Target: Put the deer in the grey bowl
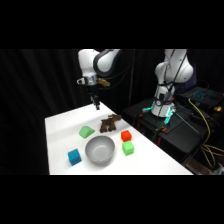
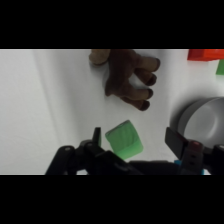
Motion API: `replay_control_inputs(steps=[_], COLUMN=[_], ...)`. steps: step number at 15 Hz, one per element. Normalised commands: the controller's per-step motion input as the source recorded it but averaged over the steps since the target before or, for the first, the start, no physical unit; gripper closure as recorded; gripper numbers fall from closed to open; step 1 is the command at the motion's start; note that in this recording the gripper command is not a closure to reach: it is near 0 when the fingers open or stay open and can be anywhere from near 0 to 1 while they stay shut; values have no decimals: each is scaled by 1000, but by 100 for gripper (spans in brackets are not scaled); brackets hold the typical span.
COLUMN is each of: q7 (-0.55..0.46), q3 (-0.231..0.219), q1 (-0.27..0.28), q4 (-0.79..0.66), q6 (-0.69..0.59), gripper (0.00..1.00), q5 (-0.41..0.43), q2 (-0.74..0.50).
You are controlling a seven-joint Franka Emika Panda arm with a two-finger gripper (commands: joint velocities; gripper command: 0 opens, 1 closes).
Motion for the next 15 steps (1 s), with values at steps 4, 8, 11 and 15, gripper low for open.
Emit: replay_control_inputs(steps=[4,8,11,15], q7=[-234,-197,-171,-193], q3=[-49,0,59,153], q1=[-115,-58,-41,-58], q4=[-319,-402,-345,-193], q6=[432,522,468,383], gripper=[0,0,0,0], q5=[93,100,152,237], q2=[-79,-112,-41,27])
